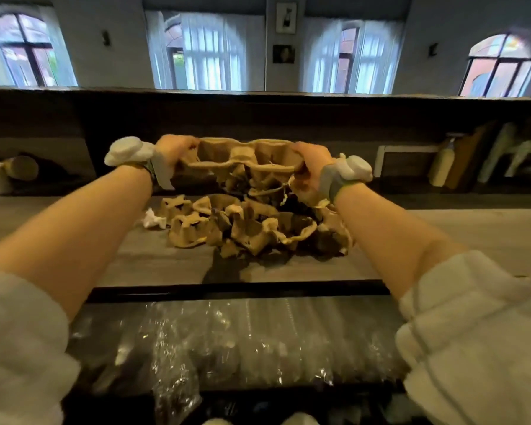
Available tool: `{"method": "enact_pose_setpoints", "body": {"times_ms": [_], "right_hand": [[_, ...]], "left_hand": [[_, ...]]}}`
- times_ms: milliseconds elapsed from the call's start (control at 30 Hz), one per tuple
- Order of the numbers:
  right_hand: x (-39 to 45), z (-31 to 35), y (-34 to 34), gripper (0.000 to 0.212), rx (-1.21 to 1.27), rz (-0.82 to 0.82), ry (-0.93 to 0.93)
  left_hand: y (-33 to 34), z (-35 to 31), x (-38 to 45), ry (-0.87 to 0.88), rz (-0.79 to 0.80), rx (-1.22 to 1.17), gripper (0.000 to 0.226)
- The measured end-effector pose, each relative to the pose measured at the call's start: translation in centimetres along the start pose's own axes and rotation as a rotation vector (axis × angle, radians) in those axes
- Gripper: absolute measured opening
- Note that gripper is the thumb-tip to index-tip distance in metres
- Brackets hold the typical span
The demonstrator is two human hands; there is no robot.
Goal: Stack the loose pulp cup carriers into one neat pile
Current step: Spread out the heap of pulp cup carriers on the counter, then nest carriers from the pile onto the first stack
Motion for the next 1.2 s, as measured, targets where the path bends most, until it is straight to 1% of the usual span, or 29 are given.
{"method": "enact_pose_setpoints", "body": {"times_ms": [67,100,167,233,300,400,467,500,533,600,633,733,867,967,1033,1100,1200], "right_hand": [[-1.2,-1.8,-1.1,0.015,-0.018,-0.008,0.073],[-1.9,-3.0,-1.8,0.014,0.011,0.018,0.125],[-3.1,-4.8,-3.2,0.017,-0.001,0.022,0.183],[-4.3,-6.3,-4.4,0.015,-0.062,0.06,0.234],[-6.2,-8.1,-5.3,0.012,-0.101,0.105,0.302],[-7.8,-10.3,-6.4,0.01,-0.133,0.11,0.326],[-8.1,-11.6,-6.7,0.01,-0.151,0.113,0.356],[-7.9,-12.5,-6.6,0.012,-0.164,0.121,0.376],[-7.5,-13.2,-6.6,0.018,-0.189,0.114,0.393],[-6.6,-14.3,-6.3,0.036,-0.242,0.067,0.408],[-6.0,-14.7,-6.2,0.042,-0.271,0.03,0.393],[-5.1,-14.8,-5.7,0.052,-0.325,-0.057,0.331],[-4.1,-14.2,-4.9,0.054,-0.386,-0.098,0.27],[-3.1,-14.5,-4.6,0.045,-0.425,-0.154,0.18],[-2.5,-14.8,-4.6,0.038,-0.465,-0.206,0.12],[-2.5,-14.5,-4.5,0.037,-0.518,-0.282,0.021],[-2.7,-13.4,-4.2,0.048,-0.604,-0.463,-0.147]], "left_hand": [[0.4,0.9,-1.8,-0.065,0.074,-0.016,0.019],[0.6,1.6,-2.6,-0.096,0.148,-0.013,0.021],[1.0,3.3,-4.8,-0.168,0.363,0.034,0.027],[1.5,4.3,-6.2,-0.21,0.531,0.121,0.034],[1.7,5.0,-8.1,-0.242,0.633,0.193,0.035],[2.6,6.3,-10.4,-0.282,0.757,0.224,0.023],[3.3,7.6,-11.4,-0.326,0.848,0.294,0.024],[3.7,8.4,-11.8,-0.356,0.868,0.323,0.024],[4.1,9.0,-12.2,-0.388,0.861,0.34,0.022],[4.8,10.3,-12.4,-0.403,0.81,0.342,0.019],[5.1,10.8,-12.3,-0.387,0.771,0.327,0.02],[5.8,11.5,-11.3,-0.33,0.683,0.284,0.023],[5.7,12.1,-9.5,-0.236,0.545,0.317,0.021],[5.8,12.8,-8.0,-0.13,0.459,0.323,0.026],[5.9,13.3,-7.1,-0.078,0.418,0.34,0.026],[5.7,13.7,-6.9,-0.065,0.394,0.314,0.024],[5.4,14.1,-6.6,-0.041,0.356,0.301,0.025]]}}
Point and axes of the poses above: each hand's wrist, its own x-axis towards the middle knuckle, its own y-axis out of the palm, z = x × y, the point moved 3 cm from there along x, towards the middle knuckle, and after that the axes turned 11 degrees about y, right-handed, at the moved point
